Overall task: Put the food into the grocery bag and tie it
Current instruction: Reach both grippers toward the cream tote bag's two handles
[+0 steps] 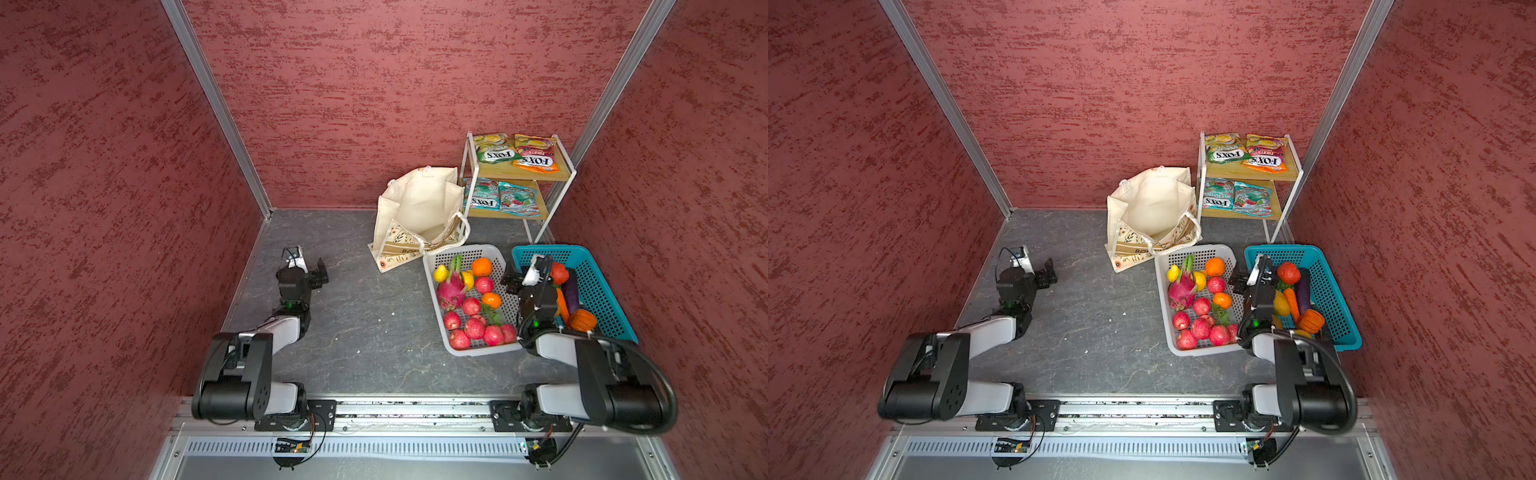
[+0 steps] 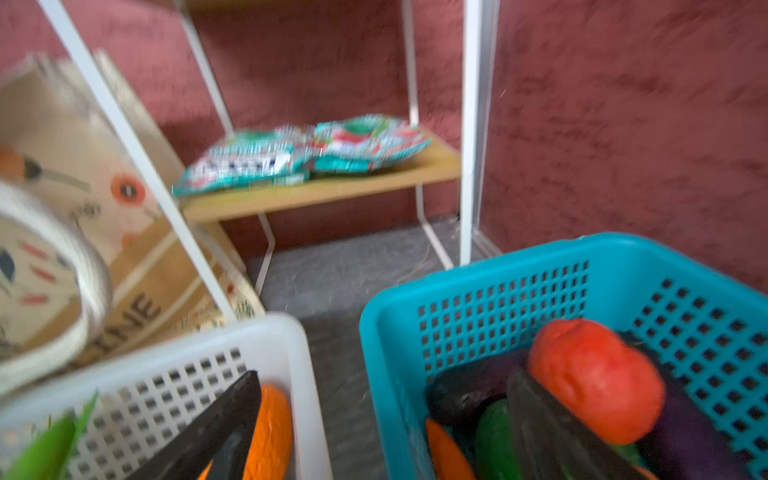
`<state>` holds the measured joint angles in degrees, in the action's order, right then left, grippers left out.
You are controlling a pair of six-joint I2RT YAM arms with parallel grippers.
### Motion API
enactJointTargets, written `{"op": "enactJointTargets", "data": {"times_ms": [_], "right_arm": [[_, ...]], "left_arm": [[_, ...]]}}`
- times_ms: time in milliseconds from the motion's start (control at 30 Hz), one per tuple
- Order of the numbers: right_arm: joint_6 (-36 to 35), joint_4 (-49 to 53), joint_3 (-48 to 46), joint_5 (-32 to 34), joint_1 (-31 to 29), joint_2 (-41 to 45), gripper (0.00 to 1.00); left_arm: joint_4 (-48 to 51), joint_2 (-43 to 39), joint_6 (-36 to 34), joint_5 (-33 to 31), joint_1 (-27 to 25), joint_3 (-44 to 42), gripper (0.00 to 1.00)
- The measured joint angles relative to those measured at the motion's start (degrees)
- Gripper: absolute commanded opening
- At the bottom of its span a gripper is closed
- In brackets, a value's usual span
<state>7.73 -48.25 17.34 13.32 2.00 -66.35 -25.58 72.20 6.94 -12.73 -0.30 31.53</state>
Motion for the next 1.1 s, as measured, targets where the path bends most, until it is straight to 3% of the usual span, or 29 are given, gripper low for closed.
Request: {"op": "enactJointTargets", "data": {"times_ms": [100,233,367,533,700,800,967,1100], "right_arm": [[7.65,12.85,5.16,3.72,0.0,9.25,0.85],[20.41,33.48,14.93,5.38,0.0,15.13,0.79],[32.44,51.01,25.31,1.68,0.0,14.8,0.77],[42.23,65.55,35.23,-6.95,-0.94,9.31,0.77],[48.37,73.09,41.4,-12.15,-5.18,4.57,0.76],[50.93,74.34,45.11,-13.7,-8.9,1.14,0.77],[53.2,74.53,53.99,-14.64,-17.4,-8.17,0.79],[53.79,74.42,59.56,-14.69,-22.08,-14.36,0.8]], "left_arm": [[12.81,-6.49,4.39,-2.56,0.28,7.54,0.95],[29.18,-11.61,8.92,-2.91,0.31,15.41,0.9],[44.37,-13.51,11.8,0.66,0.35,23.87,0.88],[57.11,-11.28,13.27,9.11,0.24,35.5,0.87],[65.33,-0.9,13.57,18.78,-3.02,51.6,0.86],[71.69,10.84,12.46,22.62,-6.78,68.35,0.9],[83.91,38.03,8.83,28.35,-11.47,111.91,0.94],[85.33,44.65,8.66,33.31,-11.82,117.26,0.96]]}}
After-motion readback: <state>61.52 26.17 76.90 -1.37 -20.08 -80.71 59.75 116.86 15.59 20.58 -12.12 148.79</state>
